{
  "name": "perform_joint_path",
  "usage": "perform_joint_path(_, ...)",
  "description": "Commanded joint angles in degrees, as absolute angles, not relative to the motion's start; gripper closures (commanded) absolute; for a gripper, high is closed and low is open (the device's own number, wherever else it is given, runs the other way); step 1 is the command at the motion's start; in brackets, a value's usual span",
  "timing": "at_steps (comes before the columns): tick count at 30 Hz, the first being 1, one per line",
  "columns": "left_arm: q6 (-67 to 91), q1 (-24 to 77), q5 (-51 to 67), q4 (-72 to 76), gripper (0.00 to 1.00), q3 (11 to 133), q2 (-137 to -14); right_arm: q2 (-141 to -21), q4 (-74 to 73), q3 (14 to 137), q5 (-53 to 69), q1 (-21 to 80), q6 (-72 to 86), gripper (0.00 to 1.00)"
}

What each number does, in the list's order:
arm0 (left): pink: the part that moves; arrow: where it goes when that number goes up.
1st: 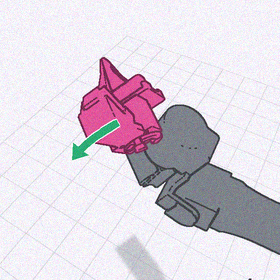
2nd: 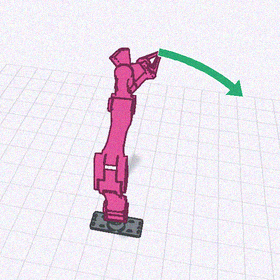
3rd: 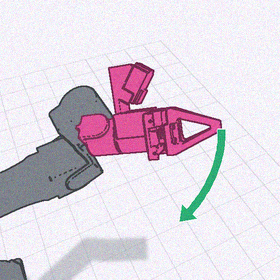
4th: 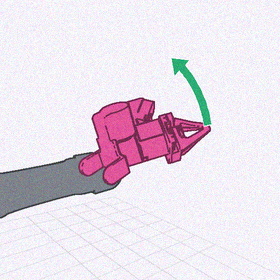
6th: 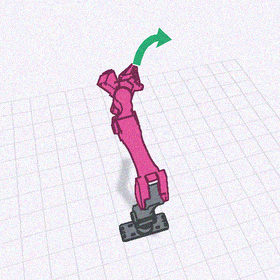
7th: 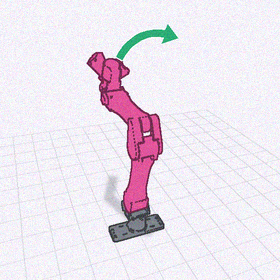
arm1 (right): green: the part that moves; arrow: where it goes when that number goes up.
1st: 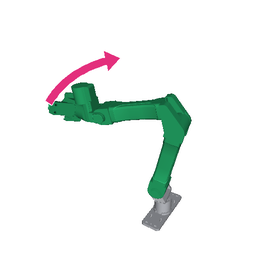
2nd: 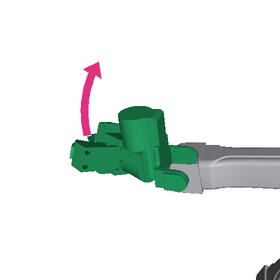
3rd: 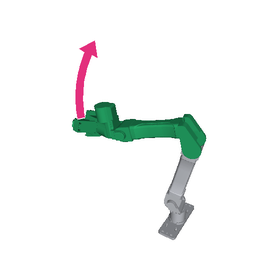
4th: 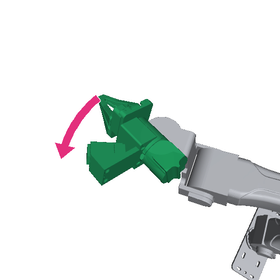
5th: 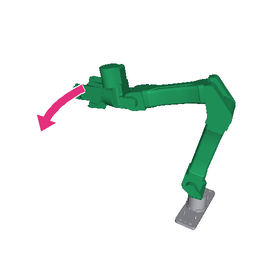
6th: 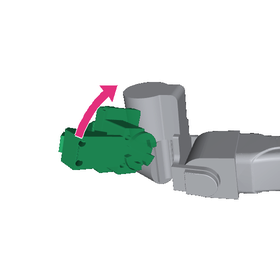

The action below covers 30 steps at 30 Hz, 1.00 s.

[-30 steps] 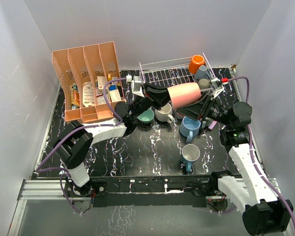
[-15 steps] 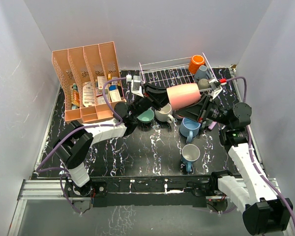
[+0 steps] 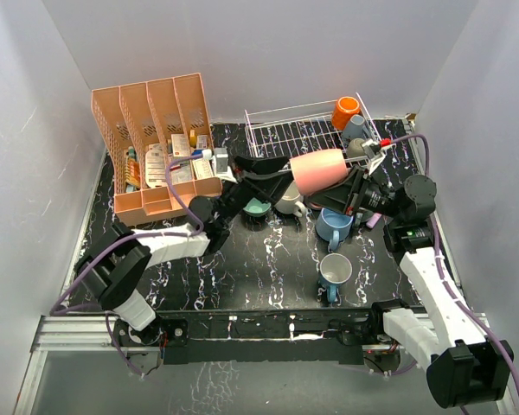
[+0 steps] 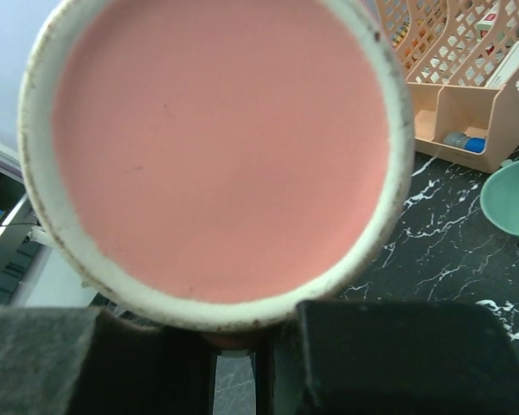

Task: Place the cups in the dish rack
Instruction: Turn the cup upside down in the dish rack.

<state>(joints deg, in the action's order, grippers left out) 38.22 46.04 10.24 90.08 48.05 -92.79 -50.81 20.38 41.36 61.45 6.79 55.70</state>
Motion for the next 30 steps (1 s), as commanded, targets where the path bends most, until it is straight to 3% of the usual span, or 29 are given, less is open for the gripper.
perform_joint_path(1, 35.8, 46.1, 4.3, 98.7, 0.33, 42.2, -84.9, -50.8, 20.6, 46.2, 60.1, 6.6, 47.9, 0.92)
perform_joint_path(7, 33.3, 45.8, 0.2, 85.4, 0.29, 33.0, -72.7, -52.9, 13.1, 51.6, 59.0, 6.2, 36.7, 0.92)
perform_joint_path(17, 25.0, 45.1, -4.7, 39.0, 0.18, 32.6, -49.2, -59.6, 0.6, 62.5, 53.7, 5.3, 17.3, 0.92)
perform_joint_path(30, 29.9, 45.1, -7.4, 27.3, 0.16, 25.6, -35.5, -85.1, -18.5, 88.3, 38.5, 5.3, -4.5, 0.92)
